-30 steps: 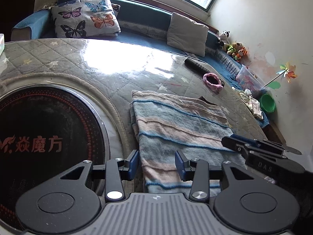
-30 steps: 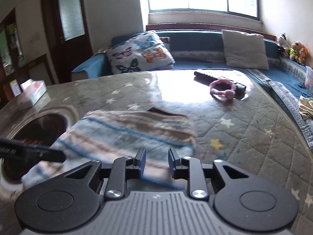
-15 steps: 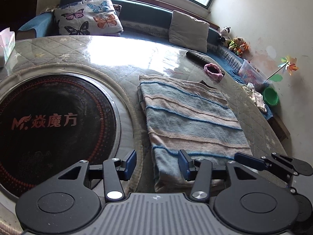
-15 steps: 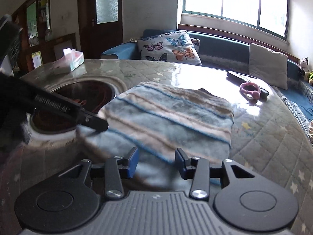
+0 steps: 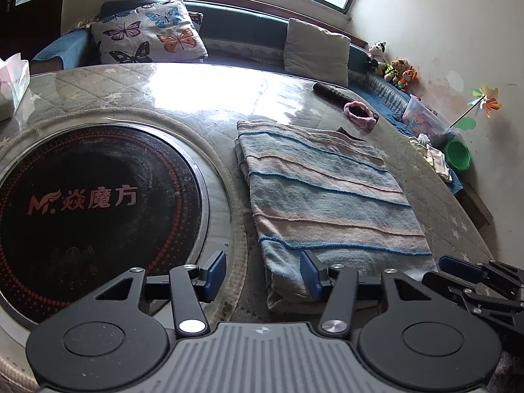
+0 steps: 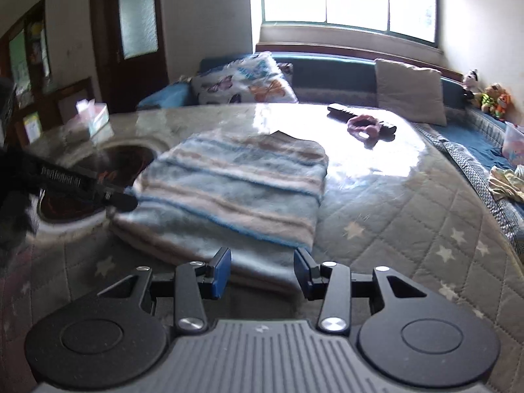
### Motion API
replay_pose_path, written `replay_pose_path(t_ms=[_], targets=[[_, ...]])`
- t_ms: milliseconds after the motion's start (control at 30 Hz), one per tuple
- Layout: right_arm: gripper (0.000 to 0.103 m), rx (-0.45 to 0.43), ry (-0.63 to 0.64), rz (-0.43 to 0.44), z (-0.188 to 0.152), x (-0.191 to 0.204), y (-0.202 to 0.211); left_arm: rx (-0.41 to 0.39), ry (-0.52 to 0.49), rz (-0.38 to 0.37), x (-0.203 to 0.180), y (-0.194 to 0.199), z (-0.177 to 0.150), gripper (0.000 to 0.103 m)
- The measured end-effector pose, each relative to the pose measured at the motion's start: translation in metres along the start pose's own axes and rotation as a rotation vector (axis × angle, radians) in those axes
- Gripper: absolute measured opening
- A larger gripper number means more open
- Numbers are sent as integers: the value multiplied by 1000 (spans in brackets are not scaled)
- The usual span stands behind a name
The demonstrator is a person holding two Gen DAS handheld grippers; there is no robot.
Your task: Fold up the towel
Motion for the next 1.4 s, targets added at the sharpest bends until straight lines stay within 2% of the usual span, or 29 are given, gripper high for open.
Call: replay_pose_path(t_ms=[167,333,400,467,567,733,933,1167,1400], targets=[[44,28,-5,-12,-9,-1,-10,-14,-23,5,-4,10,-4,62],[52,9,-5,-27,-11,2,-2,-31,-40,10,-7,20,-12,75],[65,2,-9,-47,-12,2,0,-37,-45,11,-8,24,-15,83],[66,-3,-18,-61,-14,3,1,-44,-50,12,-9,28,-19,87],[78,-10,-38,-69,-17,5,3,-54,-57,14,-11,33,-24,93],[84,-18,-53,-80,-26,12,7,-83,-81,13,-14,45,-32,102],[89,-15,-57,-98,-37,19,12,-120,-112,13,-20,57,-40,103],[99,-35,-55,-138,-46,25,20,-111,-143,23,-24,64,-55,103],[100,-36,-71,-157,-57,30,25,-77,-191,40,-30,67,-73,103]])
Point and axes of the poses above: each gripper's, at about its wrist camera, not at the fingertips, and y roughly against the way its jaws point, x to its left, z to its top, the point moved 8 cm from there along -y, roughly the way its jaws point, and after that the axes turned 11 degrees about -y, right-handed, at the moved point
